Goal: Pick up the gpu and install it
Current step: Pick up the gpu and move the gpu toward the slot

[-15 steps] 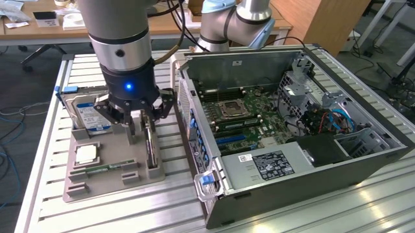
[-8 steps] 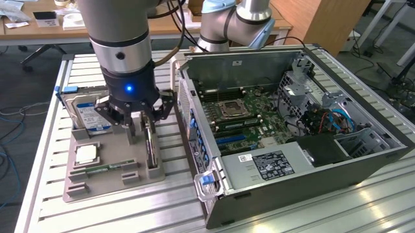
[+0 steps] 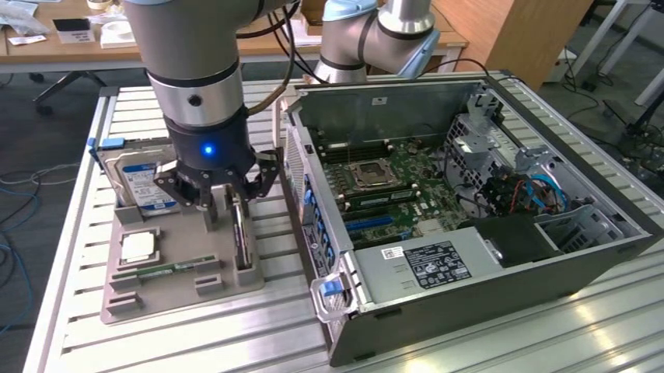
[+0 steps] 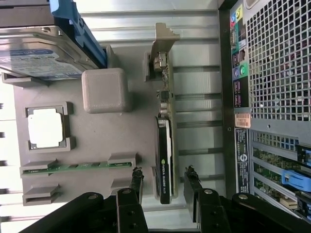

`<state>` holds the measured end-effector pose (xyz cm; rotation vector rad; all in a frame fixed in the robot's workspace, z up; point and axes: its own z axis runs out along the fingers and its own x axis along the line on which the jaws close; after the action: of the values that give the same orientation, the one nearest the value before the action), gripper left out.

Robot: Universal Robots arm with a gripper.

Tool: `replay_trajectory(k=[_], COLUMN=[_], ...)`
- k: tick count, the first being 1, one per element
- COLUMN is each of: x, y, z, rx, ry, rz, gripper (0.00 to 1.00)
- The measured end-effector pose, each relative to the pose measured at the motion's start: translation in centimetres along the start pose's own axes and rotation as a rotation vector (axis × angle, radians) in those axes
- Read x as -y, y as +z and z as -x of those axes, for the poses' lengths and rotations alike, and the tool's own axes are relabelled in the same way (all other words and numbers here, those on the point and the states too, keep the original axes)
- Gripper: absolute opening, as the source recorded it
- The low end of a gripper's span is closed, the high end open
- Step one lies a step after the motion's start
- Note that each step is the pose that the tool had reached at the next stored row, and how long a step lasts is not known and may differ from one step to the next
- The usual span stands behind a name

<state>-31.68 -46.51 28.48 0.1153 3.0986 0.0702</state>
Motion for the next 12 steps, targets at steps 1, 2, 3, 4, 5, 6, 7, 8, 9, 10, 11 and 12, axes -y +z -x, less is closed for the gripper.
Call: replay_trajectory(k=[1, 2, 3, 4, 5, 6, 7, 8, 9, 10, 11, 12], x=[0.0, 0.0, 0.0, 0.0, 0.0, -0.01, -0.04, -0.08, -0.1, -0.13, -0.16, -0.2], y=[0.07, 0.06, 0.06, 0.07, 0.06, 0.07, 0.09, 0.09, 0.1, 0.11, 0.12, 0.12], z=[-0.01, -0.01, -0.01, -0.01, -0.01, 0.0, 0.0, -0.01, -0.01, 0.01, 0.02, 0.03], rx=[0.0, -0.0002, -0.0002, -0.0001, -0.0001, 0.0, 0.0001, -0.0001, -0.0002, -0.0003, -0.0003, -0.0003], ry=[0.0, 0.0, 0.0, 0.0, 0.0, 0.0, 0.0, 0.0, 0.0, 0.0, 0.0, 0.0], rz=[0.0, -0.0001, -0.0001, -0.0001, -0.0001, 0.0001, 0.0005, 0.0009, 0.0015, 0.0025, 0.0032, 0.0037], gripper=[0.47, 0.47, 0.47, 0.47, 0.47, 0.47, 0.47, 0.47, 0.47, 0.47, 0.47, 0.47])
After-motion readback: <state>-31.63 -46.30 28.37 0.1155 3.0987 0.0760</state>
